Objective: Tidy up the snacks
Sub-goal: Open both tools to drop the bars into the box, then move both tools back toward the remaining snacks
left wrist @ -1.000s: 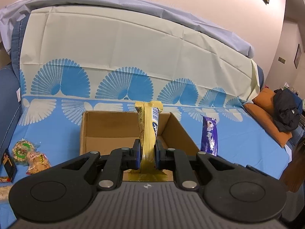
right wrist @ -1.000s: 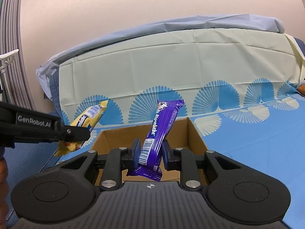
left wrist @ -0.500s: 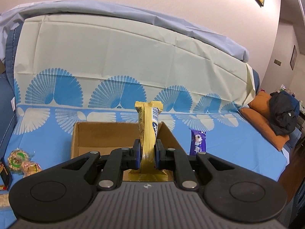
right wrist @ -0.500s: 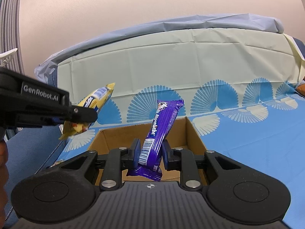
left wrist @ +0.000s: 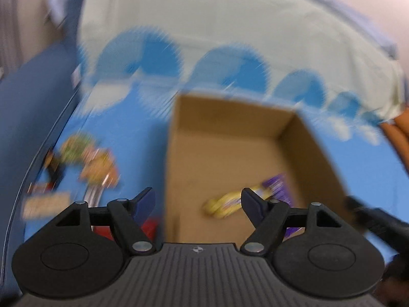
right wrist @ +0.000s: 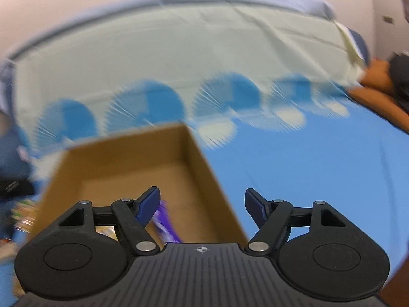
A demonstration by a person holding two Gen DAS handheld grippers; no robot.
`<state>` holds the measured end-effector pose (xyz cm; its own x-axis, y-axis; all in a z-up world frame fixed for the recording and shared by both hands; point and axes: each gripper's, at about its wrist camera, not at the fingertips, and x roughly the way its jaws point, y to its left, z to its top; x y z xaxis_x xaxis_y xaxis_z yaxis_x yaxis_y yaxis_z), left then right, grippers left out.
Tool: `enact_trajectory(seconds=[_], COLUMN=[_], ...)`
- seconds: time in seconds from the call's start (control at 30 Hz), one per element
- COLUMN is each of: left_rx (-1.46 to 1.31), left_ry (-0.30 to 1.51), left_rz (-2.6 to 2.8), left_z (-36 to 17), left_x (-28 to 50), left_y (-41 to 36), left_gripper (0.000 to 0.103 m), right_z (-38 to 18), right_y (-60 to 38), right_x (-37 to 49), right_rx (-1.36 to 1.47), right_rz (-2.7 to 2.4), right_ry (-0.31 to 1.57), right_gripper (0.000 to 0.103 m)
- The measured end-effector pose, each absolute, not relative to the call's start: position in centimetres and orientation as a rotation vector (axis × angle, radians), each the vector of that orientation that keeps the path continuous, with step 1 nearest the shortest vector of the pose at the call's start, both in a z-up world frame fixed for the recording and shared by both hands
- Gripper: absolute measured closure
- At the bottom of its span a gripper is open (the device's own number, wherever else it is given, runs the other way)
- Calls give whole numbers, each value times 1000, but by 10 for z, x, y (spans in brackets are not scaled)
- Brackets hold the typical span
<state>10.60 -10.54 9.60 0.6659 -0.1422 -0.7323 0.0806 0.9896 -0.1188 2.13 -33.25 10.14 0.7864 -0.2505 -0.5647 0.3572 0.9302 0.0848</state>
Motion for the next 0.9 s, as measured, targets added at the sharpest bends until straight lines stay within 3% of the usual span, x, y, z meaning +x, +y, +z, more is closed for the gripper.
enact_trajectory(seconds=[0.13,0.2,0.27,0.3,0.33,0.47,0.8,0.9], left_rx=[-84,-72,-68,-75,-70,-72,-83,-91], left_ry=[915,939,939,943,941,942,920,864], left_rz=[-115,-144,-165,-183,-183,-196,-243,-265], left_z=[70,63,59,57,57,59,60,69], left_x=[101,97,93,91,89,86,72,65], left_y=[-92,-94,-95,-95,-97,-102,-102,-94], left_gripper=[26,30,47,50,50,50,50,49], right_z=[89,85,81,79,79,80,81,83], right_y=[-348,-350,-351,-353,-354,-360,-359,-357], right_x=[23,22,21,21,21,17,8,4], right_rx=[214,214,211,221,231,253,220,222], right_rz=[-399,-400,-401,-403,-408,-408,-436,-426], right_ry=[672,700,724,732,733,736,738,712], right_gripper=[30,36,54,60,70,80,83,68])
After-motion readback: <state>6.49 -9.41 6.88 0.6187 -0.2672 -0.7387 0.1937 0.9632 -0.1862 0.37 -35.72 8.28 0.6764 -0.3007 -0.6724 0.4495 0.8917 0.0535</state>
